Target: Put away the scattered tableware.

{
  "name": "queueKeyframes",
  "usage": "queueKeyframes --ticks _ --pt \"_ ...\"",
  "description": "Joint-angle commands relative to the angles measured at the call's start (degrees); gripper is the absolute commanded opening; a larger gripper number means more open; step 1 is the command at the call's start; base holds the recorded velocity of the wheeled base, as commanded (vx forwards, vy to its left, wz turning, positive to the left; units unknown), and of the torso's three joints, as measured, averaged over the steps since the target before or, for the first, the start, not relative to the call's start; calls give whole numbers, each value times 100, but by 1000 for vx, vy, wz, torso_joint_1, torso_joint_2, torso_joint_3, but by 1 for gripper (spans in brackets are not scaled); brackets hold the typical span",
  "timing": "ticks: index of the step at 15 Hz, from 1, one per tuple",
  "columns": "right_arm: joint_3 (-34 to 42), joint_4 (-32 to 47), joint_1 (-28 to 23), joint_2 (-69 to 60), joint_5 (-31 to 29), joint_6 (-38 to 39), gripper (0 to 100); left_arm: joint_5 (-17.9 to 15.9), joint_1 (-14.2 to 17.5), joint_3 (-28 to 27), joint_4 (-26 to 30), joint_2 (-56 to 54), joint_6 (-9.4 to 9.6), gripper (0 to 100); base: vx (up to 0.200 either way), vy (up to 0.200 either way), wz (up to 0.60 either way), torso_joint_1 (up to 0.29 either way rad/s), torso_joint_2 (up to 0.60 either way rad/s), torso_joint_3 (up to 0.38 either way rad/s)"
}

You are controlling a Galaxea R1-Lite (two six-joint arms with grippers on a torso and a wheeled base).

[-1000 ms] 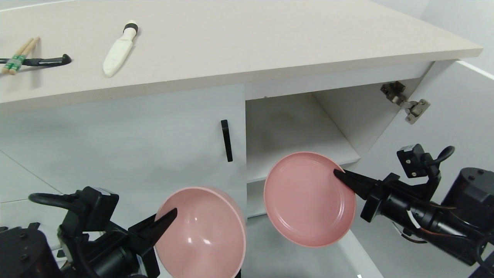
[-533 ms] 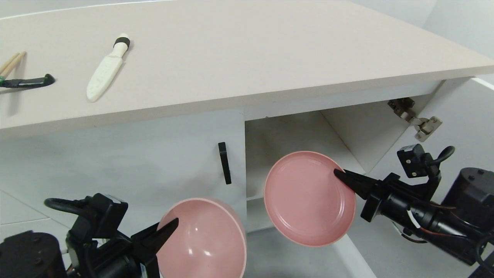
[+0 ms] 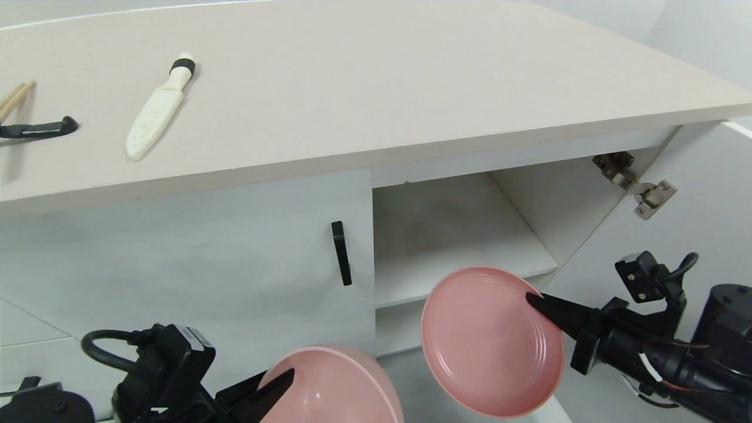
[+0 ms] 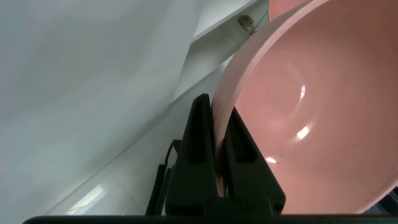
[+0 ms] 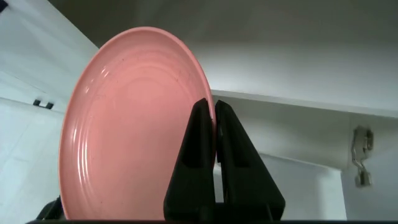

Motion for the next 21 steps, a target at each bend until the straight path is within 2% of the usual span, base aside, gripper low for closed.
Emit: queueKeyframes --ticks 1,5,6,9,11,13,16,19,21 --pt "44 -6 -113 -78 2 -33 0 17 27 1 -8 -59 -10 0 0 0 0 0 0 0" --pt "52 -6 -561 89 2 -1132 0 17 54 1 -8 -120 -10 0 0 0 0 0 0 0" --pt "44 -6 -605 124 2 -1220 0 17 63 1 -8 -102 -10 0 0 0 0 0 0 0" --pt "44 -6 -632 283 2 -1369 0 8 344 -8 -88 -155 -1 0 0 0 0 0 0 0" --pt "-9 -6 -658 291 2 -1686 0 8 344 -8 -88 -182 -1 0 0 0 0 0 0 0" --pt "-422 -6 -676 564 2 -1712 0 8 344 -8 -79 -182 -1 0 0 0 0 0 0 0" --pt "-1574 -6 -711 1399 -7 -1659 0 8 353 -8 -96 -190 7 0 0 0 0 0 0 0" --pt "-2039 -6 -693 1908 -7 -1668 0 8 458 -17 -149 -331 16 0 0 0 0 0 0 0" --pt "-1987 -6 -720 1952 -7 -1703 0 17 581 -8 -140 -349 262 0 0 0 0 0 0 0"
